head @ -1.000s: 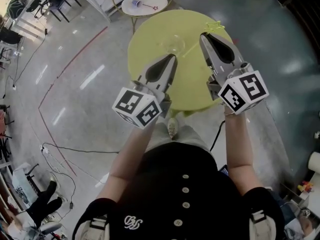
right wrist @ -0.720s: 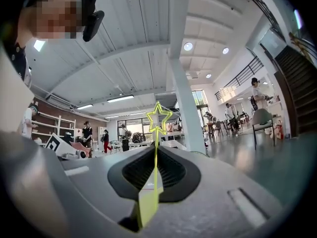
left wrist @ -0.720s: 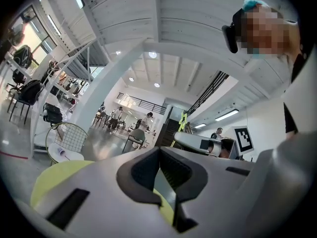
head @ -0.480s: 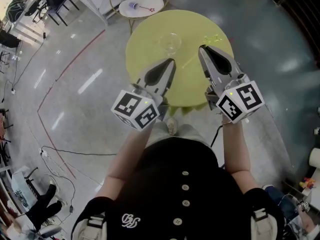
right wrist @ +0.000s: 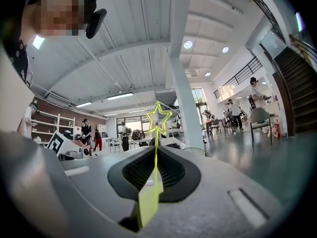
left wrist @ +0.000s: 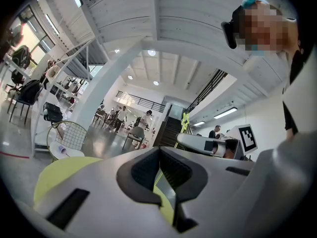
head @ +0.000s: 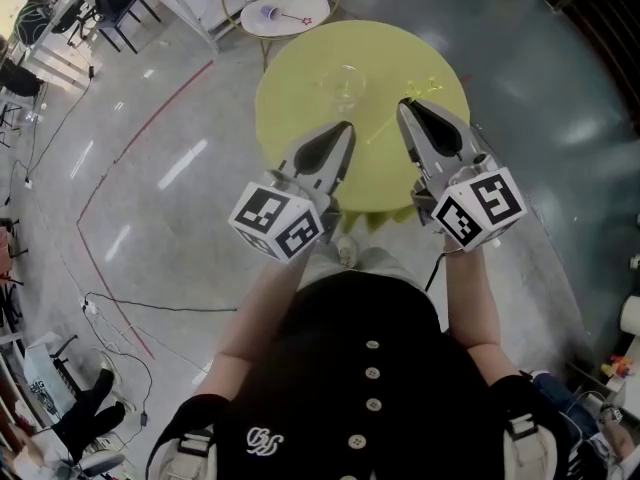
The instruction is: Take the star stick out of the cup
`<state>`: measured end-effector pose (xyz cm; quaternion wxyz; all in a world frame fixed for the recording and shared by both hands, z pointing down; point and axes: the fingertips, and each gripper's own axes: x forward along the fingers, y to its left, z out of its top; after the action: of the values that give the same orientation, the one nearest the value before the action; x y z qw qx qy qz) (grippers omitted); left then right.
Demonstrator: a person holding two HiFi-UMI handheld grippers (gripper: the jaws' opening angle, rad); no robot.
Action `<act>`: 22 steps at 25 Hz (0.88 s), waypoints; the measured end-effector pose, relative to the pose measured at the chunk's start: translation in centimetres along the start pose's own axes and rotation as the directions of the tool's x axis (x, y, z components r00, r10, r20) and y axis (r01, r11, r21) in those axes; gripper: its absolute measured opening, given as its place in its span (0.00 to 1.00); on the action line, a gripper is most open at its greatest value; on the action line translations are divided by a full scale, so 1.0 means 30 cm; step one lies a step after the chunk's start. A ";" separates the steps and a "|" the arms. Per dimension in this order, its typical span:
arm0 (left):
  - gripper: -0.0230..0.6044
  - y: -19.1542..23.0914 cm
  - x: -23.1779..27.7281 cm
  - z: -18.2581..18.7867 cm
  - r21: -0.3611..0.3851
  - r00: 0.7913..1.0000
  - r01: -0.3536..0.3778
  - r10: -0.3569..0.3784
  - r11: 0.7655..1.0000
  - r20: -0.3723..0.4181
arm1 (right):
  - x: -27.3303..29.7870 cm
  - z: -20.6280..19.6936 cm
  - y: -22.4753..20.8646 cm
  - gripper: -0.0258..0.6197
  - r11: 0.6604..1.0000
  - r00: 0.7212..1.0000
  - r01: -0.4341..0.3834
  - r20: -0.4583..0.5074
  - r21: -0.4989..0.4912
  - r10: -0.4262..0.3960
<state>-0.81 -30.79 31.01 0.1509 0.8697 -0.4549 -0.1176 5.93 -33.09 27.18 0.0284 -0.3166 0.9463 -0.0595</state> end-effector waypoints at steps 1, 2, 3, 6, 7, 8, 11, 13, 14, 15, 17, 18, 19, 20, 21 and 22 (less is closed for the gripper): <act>0.06 0.001 0.001 0.001 0.000 1.000 0.000 0.000 1.000 0.000 | 0.003 -0.002 0.002 0.06 1.000 1.000 0.001 0.000 0.003 -0.001; 0.06 0.002 0.002 0.002 -0.001 1.000 0.000 0.000 1.000 0.000 | 0.007 -0.003 0.003 0.06 1.000 1.000 0.002 0.000 0.006 -0.002; 0.06 0.001 0.003 0.003 -0.003 1.000 0.001 -0.001 1.000 0.000 | 0.008 -0.002 0.003 0.06 1.000 1.000 0.002 -0.001 0.007 -0.002; 0.06 -0.006 0.010 0.006 -0.004 1.000 0.003 -0.003 1.000 -0.003 | 0.010 -0.001 0.003 0.06 1.000 1.000 0.006 -0.006 0.006 -0.006; 0.06 -0.005 0.012 0.007 -0.003 1.000 0.003 -0.003 1.000 -0.003 | 0.013 0.000 0.005 0.06 1.000 1.000 0.001 -0.007 0.002 -0.001; 0.06 -0.004 0.014 0.007 -0.002 1.000 0.002 -0.002 1.000 -0.004 | 0.017 0.000 0.006 0.06 1.000 1.000 -0.004 -0.007 -0.002 0.004; 0.06 -0.001 0.018 0.003 -0.002 1.000 0.000 0.000 1.000 -0.005 | 0.024 -0.006 0.005 0.06 1.000 1.000 -0.008 -0.006 0.001 0.008; 0.06 0.000 0.016 0.003 -0.002 1.000 0.001 -0.001 1.000 -0.006 | 0.026 -0.009 0.006 0.06 1.000 1.000 -0.008 -0.005 0.004 0.008; 0.06 0.001 0.015 0.004 -0.002 1.000 0.001 -0.001 1.000 -0.006 | 0.027 -0.010 0.008 0.06 1.000 1.000 -0.009 -0.006 0.004 0.009; 0.06 0.003 0.014 0.005 -0.002 1.000 0.001 -0.001 1.000 -0.006 | 0.030 -0.011 0.010 0.06 1.000 1.000 -0.011 -0.007 0.004 0.011; 0.06 0.009 0.013 0.008 -0.002 1.000 -0.001 0.001 1.000 -0.005 | 0.035 -0.013 0.010 0.06 1.000 1.000 -0.010 -0.009 0.006 0.010; 0.06 0.011 0.012 0.009 -0.001 1.000 -0.002 0.002 1.000 -0.005 | 0.035 -0.015 0.009 0.06 1.000 1.000 -0.006 -0.010 0.010 0.006; 0.06 0.013 0.009 0.010 0.001 1.000 -0.003 0.003 1.000 -0.005 | 0.035 -0.018 0.008 0.06 1.000 1.000 -0.001 -0.010 0.016 0.001; 0.06 0.014 0.007 0.012 0.003 1.000 -0.004 0.004 1.000 -0.005 | 0.034 -0.020 0.008 0.06 1.000 1.000 0.002 -0.010 0.021 -0.002; 0.06 0.016 0.004 0.014 0.003 1.000 -0.005 0.005 1.000 -0.004 | 0.035 -0.020 0.009 0.06 1.000 1.000 0.003 -0.010 0.023 -0.003; 0.06 0.019 0.003 0.016 0.002 1.000 -0.007 0.007 1.000 -0.003 | 0.038 -0.018 0.011 0.06 1.000 1.000 0.001 -0.013 0.020 0.000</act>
<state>-1.35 -31.26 30.77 0.1509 0.8685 -0.4579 -0.1153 4.79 -33.46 27.66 0.0254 -0.3161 0.9457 -0.0708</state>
